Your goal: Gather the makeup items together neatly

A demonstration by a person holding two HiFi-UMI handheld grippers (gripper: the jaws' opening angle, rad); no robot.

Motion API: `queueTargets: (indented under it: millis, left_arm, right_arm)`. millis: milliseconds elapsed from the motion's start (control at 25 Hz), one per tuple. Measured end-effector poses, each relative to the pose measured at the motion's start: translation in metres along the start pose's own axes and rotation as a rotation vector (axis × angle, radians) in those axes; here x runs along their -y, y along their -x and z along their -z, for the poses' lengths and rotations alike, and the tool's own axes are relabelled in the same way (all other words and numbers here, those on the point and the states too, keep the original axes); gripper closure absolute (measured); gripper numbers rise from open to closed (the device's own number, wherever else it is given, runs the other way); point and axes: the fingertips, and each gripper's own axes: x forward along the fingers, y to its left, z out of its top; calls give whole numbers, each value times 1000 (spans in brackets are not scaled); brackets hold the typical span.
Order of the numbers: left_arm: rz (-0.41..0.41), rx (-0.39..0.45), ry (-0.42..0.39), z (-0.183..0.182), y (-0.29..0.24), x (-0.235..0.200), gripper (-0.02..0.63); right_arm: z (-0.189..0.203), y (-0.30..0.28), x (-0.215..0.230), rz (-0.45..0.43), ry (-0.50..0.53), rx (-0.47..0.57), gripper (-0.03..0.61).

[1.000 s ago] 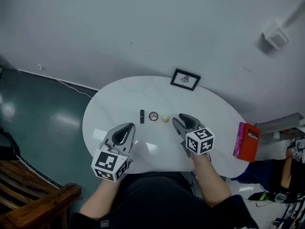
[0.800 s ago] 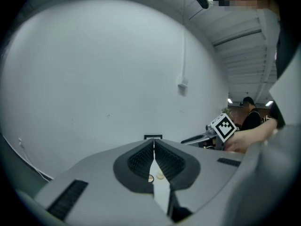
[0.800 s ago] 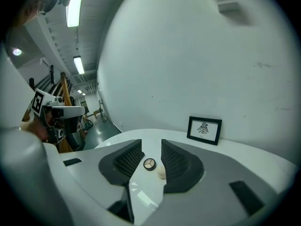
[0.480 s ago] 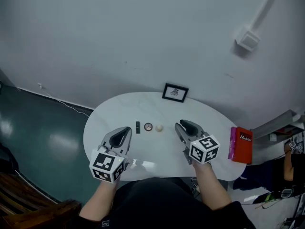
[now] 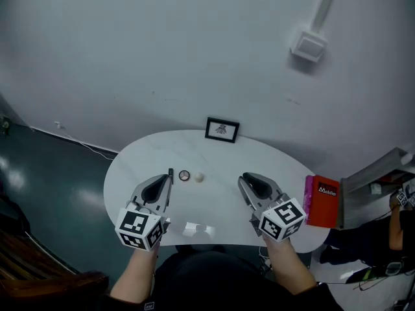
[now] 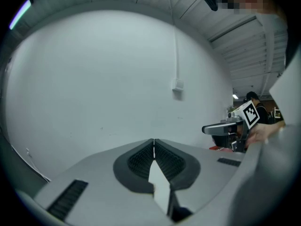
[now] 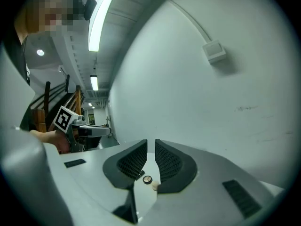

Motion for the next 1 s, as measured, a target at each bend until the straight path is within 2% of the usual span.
queueTargets:
  millis: [240, 440, 760, 1000]
  left_arm:
    - [-41, 82, 0, -43, 5, 42, 597]
    - [-56, 110, -45, -60, 14, 53, 597]
    - [-50, 115, -86, -62, 32, 40, 597]
    - [-71, 131, -75, -58, 33, 19, 597]
  right_arm:
    - [-25, 44, 5, -51, 48, 82, 530]
    - [-53, 63, 0, -17, 106, 208, 539]
    - [-71, 51, -16, -4, 109, 246, 543]
    - [-88, 34, -19, 73, 141, 299, 544]
